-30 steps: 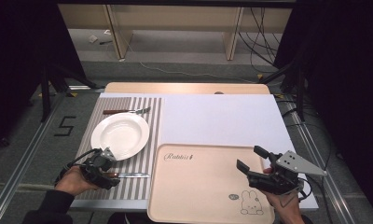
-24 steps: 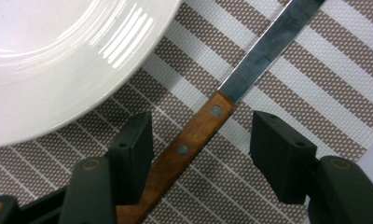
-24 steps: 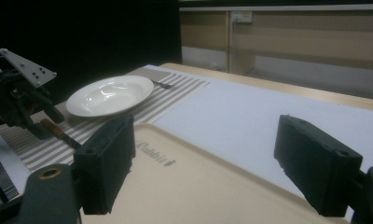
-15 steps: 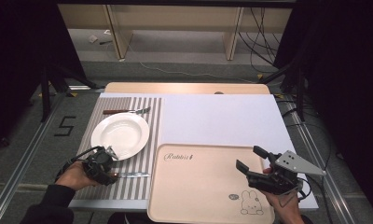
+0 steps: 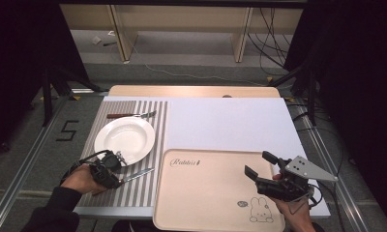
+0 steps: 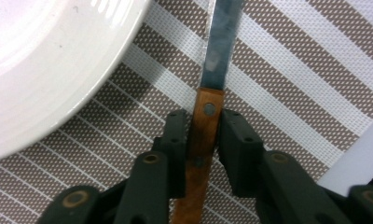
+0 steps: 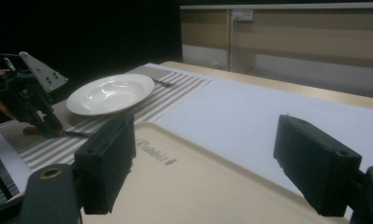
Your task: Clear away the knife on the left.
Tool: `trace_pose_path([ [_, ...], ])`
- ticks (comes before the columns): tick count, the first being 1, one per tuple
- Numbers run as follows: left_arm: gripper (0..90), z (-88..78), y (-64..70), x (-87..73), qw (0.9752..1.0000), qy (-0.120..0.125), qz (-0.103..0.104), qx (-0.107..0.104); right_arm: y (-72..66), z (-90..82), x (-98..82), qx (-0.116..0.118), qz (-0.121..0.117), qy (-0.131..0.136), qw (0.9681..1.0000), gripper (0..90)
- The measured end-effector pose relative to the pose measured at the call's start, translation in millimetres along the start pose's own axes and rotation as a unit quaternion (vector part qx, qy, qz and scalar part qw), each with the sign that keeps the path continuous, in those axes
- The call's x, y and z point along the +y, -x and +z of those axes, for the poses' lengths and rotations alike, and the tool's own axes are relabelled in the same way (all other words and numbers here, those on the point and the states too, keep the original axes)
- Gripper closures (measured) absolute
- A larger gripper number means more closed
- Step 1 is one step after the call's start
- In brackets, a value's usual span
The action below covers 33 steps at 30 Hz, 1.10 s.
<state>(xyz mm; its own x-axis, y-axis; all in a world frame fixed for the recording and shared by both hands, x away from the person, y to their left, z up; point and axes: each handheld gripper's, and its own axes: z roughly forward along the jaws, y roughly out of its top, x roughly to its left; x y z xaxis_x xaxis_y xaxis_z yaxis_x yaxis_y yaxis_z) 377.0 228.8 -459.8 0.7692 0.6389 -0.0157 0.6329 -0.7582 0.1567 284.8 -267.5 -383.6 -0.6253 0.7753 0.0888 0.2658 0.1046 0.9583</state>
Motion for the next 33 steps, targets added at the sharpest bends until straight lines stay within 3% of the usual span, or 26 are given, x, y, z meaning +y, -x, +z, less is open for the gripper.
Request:
trace_pose_path([
  [5,76.9,-0.4,-0.9,-0.1,1.0,-0.002,-0.003,-0.006,0.1,0.0,0.0,0.0,0.0,-0.001,1.0,21.9],
  [6,76.9,-1.1,-0.9,-0.9,0.9998,0.0,-0.008,-0.016,0.3,0.1,0.0,0.0,0.0,-0.001,1.0,22.0],
  [15,77.0,-16.4,-1.1,-4.4,0.9963,0.056,-0.032,-0.058,0.6,-0.3,0.1,-0.001,0.0,-0.001,1.0,22.1],
  [17,77.0,-19.2,2.4,-3.5,0.9928,0.08,-0.043,-0.078,0.4,-0.3,0.1,0.0,0.002,-0.002,1.0,22.1],
  [20,77.0,-22.5,6.8,-0.8,0.9883,0.111,-0.049,-0.093,0.4,-0.3,0.1,0.0,0.0,-0.001,1.0,22.1],
  [23,77.0,-28.9,13.8,3.3,0.9811,0.148,-0.057,-0.112,0.4,-0.2,0.0,-0.001,0.001,-0.001,1.0,22.1],
  [24,77.0,-30.9,16.6,4.8,0.9776,0.161,-0.064,-0.119,0.5,-0.1,-0.1,-0.001,0.001,-0.001,1.0,22.1],
  [30,77.0,-39.6,33.5,15.3,0.9617,0.215,-0.074,-0.154,0.4,-0.5,0.0,-0.001,0.002,-0.002,1.0,22.1],
  [33,77.0,-39.3,41.1,20.7,0.9582,0.223,-0.074,-0.164,0.2,-0.4,0.0,-0.001,0.001,-0.001,1.0,22.1],
])
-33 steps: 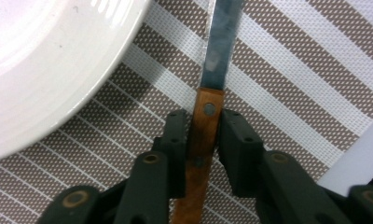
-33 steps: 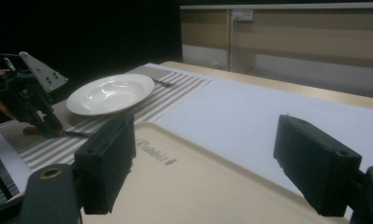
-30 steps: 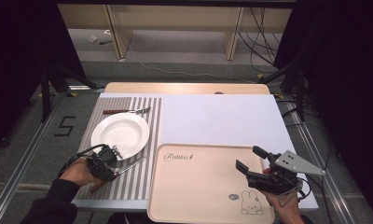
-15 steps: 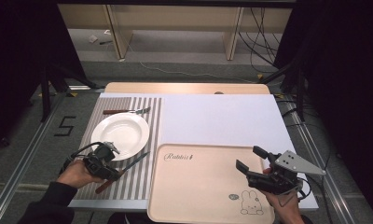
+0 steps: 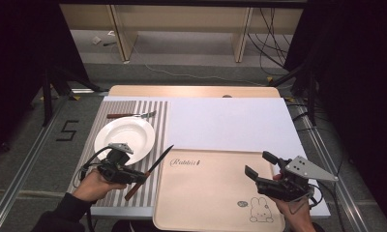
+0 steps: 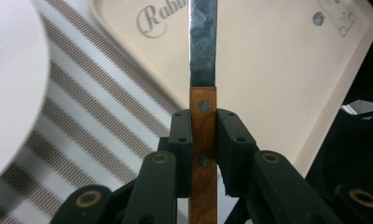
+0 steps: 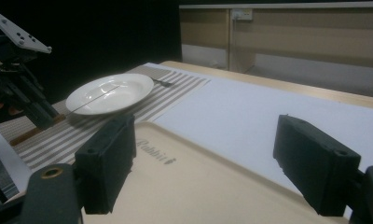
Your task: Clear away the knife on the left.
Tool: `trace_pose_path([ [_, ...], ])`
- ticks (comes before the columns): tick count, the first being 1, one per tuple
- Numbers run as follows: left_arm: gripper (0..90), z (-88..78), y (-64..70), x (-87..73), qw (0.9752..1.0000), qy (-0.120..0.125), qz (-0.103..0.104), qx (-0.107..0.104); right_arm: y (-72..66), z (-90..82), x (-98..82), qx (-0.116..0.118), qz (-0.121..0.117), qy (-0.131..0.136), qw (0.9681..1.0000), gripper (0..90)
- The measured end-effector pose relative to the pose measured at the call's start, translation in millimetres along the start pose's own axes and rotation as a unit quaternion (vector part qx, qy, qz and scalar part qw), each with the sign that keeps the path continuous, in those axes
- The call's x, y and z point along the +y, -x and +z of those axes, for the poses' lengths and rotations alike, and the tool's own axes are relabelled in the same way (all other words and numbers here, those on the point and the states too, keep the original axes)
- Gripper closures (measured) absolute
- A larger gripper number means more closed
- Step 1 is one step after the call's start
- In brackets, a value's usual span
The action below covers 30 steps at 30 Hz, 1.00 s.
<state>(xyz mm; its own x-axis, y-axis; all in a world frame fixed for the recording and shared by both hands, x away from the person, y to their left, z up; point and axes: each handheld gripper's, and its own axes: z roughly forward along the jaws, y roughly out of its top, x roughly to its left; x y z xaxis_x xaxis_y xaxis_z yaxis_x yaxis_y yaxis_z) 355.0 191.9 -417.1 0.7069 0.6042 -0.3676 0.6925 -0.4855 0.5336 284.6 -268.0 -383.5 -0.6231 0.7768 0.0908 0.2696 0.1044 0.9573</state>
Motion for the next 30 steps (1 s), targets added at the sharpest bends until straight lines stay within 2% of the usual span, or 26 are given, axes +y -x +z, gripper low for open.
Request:
trace_pose_path([
  [5,76.9,7.7,8.9,4.2,0.9999,0.007,-0.007,-0.01,0.1,-0.1,0.0,0.0,0.0,0.0,1.0,22.1],
  [7,77.0,10.6,11.6,5.4,0.9997,0.01,-0.015,-0.017,0.1,0.1,0.0,0.0,0.0,0.0,1.0,22.1],
  [10,77.0,14.6,15.0,7.4,0.9996,0.01,-0.018,-0.018,0.1,0.3,0.0,0.0,-0.001,0.0,1.0,22.1],
  [17,76.9,27.1,23.9,11.7,0.9986,0.019,-0.04,-0.031,0.1,0.4,-0.1,0.001,-0.002,0.0,1.0,22.1],
  [19,76.9,31.5,23.0,14.1,0.9986,0.031,-0.02,-0.039,0.0,0.3,-0.1,0.001,-0.001,0.0,1.0,22.1],
  [20,77.0,32.4,25.9,14.2,0.9985,0.028,-0.031,-0.036,0.1,0.4,-0.1,0.001,-0.001,0.0,1.0,22.1],
  [21,77.0,33.9,26.7,14.8,0.9985,0.028,-0.03,-0.037,0.0,0.5,-0.1,0.001,-0.001,0.0,1.0,22.1],
  [22,77.0,34.8,29.9,14.8,0.9979,0.02,-0.045,-0.043,0.0,0.5,-0.1,0.001,-0.002,0.0,1.0,22.2],
  [24,77.0,38.6,32.3,15.8,0.9983,0.015,-0.042,-0.037,-0.1,0.5,-0.1,0.002,-0.002,-0.001,1.0,22.1],
  [30,77.0,51.9,38.6,19.2,0.9981,-0.001,-0.038,-0.048,-0.1,0.5,-0.1,0.002,-0.002,-0.002,1.0,22.1],
])
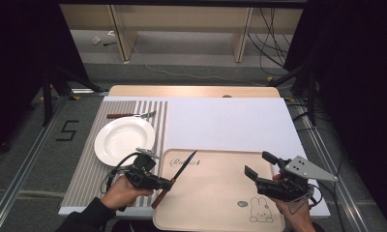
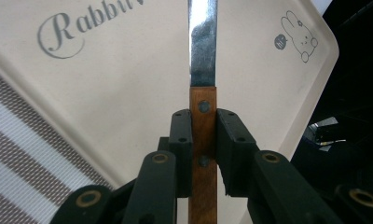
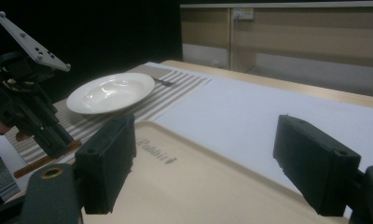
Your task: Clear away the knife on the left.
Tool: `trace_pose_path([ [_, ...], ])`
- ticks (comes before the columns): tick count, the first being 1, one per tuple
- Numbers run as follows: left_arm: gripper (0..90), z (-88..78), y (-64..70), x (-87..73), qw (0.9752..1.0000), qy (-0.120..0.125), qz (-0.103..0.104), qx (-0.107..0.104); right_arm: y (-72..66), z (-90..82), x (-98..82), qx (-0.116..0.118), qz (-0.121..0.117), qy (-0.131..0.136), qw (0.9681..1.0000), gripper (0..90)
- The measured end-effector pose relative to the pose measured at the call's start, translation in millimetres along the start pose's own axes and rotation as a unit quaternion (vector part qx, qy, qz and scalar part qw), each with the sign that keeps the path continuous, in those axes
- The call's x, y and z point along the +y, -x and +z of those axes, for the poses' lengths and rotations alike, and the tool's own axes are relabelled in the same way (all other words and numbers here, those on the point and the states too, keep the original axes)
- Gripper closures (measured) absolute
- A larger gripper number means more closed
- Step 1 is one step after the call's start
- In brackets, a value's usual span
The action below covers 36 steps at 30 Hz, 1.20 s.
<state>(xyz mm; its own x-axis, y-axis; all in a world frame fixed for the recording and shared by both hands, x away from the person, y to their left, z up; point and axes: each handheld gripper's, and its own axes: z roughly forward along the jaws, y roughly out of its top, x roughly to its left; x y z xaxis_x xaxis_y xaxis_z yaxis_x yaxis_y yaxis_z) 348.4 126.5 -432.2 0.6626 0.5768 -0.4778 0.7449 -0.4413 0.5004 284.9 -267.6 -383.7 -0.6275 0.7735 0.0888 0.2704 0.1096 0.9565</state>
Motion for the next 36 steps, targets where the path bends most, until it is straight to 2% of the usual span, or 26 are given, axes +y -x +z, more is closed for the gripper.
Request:
trace_pose_path([
  [10,76.9,19.1,2.9,3.3,0.9997,-0.023,0.006,0.002,-0.1,-0.1,0.0,0.0,0.0,0.001,1.0,22.1],
  [24,76.9,35.5,-2.7,2.8,0.9986,-0.05,-0.014,0.005,0.1,0.0,0.1,0.001,0.0,0.0,1.0,22.2],
  [29,76.8,42.5,-4.3,1.0,0.9971,-0.072,-0.019,0.013,0.1,-0.1,0.1,0.001,0.001,0.002,1.0,22.2],
  [36,76.5,49.4,-5.2,-1.3,0.9959,-0.084,-0.022,0.024,-0.1,0.1,0.0,0.001,0.001,0.003,1.0,22.2],
])
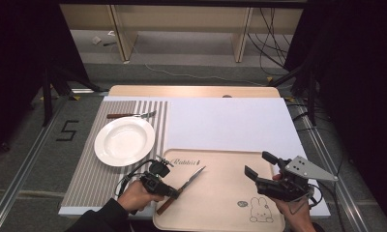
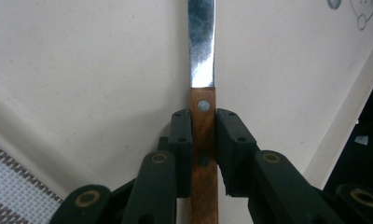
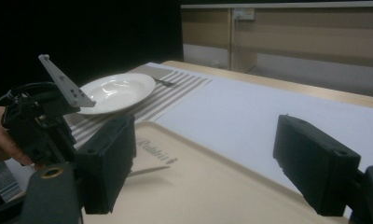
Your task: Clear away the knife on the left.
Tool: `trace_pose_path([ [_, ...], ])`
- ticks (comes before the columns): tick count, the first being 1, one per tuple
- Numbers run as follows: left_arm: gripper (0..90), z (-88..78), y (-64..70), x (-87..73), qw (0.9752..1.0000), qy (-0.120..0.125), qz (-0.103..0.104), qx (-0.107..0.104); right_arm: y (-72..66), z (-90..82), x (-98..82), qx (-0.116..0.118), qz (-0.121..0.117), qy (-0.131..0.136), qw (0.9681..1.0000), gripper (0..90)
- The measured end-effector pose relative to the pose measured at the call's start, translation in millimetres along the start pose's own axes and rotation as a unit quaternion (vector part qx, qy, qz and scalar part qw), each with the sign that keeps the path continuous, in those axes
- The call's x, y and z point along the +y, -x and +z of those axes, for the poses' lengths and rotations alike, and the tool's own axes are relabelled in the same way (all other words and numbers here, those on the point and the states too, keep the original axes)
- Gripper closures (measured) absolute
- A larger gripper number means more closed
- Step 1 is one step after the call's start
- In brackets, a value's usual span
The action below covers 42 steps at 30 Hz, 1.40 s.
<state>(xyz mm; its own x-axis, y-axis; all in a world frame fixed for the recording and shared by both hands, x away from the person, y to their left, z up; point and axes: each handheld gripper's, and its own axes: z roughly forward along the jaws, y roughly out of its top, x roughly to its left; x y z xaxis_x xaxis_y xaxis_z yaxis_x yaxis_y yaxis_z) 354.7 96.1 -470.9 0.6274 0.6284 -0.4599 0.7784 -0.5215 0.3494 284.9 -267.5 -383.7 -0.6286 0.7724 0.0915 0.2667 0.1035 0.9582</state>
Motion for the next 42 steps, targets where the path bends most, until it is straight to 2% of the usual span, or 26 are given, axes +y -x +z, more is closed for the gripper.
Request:
trace_pose_path([
  [4,75.6,0.1,1.2,-0.1,1.0,0.002,0.006,0.004,0.0,-0.4,0.1,0.0,-0.001,-0.001,1.0,22.2],
  [6,71.7,0.3,-0.2,0.6,0.9997,0.006,0.022,-0.004,-0.1,-0.6,0.1,0.0,0.001,-0.001,1.0,22.2],
  [8,66.2,-1.0,1.6,0.1,0.9999,0.002,0.016,-0.004,0.1,-0.4,0.1,0.0,0.0,-0.001,1.0,22.2],
  [9,66.2,-3.4,3.5,-0.2,0.9999,0.0,0.015,-0.003,0.1,-0.5,0.2,0.0,-0.001,-0.001,1.0,22.2],
  [10,58.6,-5.6,3.8,1.0,0.9993,0.013,0.035,-0.003,0.0,-0.6,0.2,0.0,-0.001,-0.001,1.0,22.2],
  [11,55.0,-7.4,4.9,1.7,0.9989,0.021,0.043,0.001,0.1,-0.5,0.2,0.0,-0.001,-0.001,1.0,22.2],
  [15,36.5,-14.3,11.4,3.5,0.9947,0.062,0.077,0.029,-0.1,-0.6,0.1,0.0,0.001,-0.001,1.0,22.2],
  [18,28.9,-17.2,15.3,4.3,0.9911,0.088,0.093,0.035,0.0,-0.4,0.1,0.0,-0.001,-0.001,1.0,22.2],
  [20,26.0,-18.4,18.1,4.6,0.9885,0.103,0.106,0.033,0.0,-0.4,0.1,0.0,-0.001,-0.001,1.0,22.2],
  [25,24.0,-19.1,29.6,5.5,0.9802,0.127,0.149,0.032,-0.1,-0.2,0.1,0.0,-0.001,-0.001,1.0,22.2],
  [26,24.0,-19.1,29.6,5.5,0.9802,0.127,0.149,0.032,-0.1,-0.2,0.1,0.0,-0.001,-0.001,1.0,22.2],
  [27,24.7,-17.4,34.5,6.6,0.978,0.129,0.16,0.034,-0.1,-0.3,0.1,0.001,-0.001,-0.001,1.0,22.2],
  [31,28.6,-10.1,41.0,9.0,0.9752,0.118,0.183,0.039,-0.1,-0.3,0.1,0.001,-0.001,-0.001,1.0,22.2],
  [34,30.0,-3.4,43.5,10.4,0.9747,0.104,0.193,0.043,0.0,-0.3,0.1,0.001,-0.001,-0.001,1.0,22.2],
  [42,46.5,7.0,46.0,14.8,0.9716,0.084,0.216,0.047,0.0,-0.4,0.1,0.001,-0.001,-0.001,1.0,22.2],
])
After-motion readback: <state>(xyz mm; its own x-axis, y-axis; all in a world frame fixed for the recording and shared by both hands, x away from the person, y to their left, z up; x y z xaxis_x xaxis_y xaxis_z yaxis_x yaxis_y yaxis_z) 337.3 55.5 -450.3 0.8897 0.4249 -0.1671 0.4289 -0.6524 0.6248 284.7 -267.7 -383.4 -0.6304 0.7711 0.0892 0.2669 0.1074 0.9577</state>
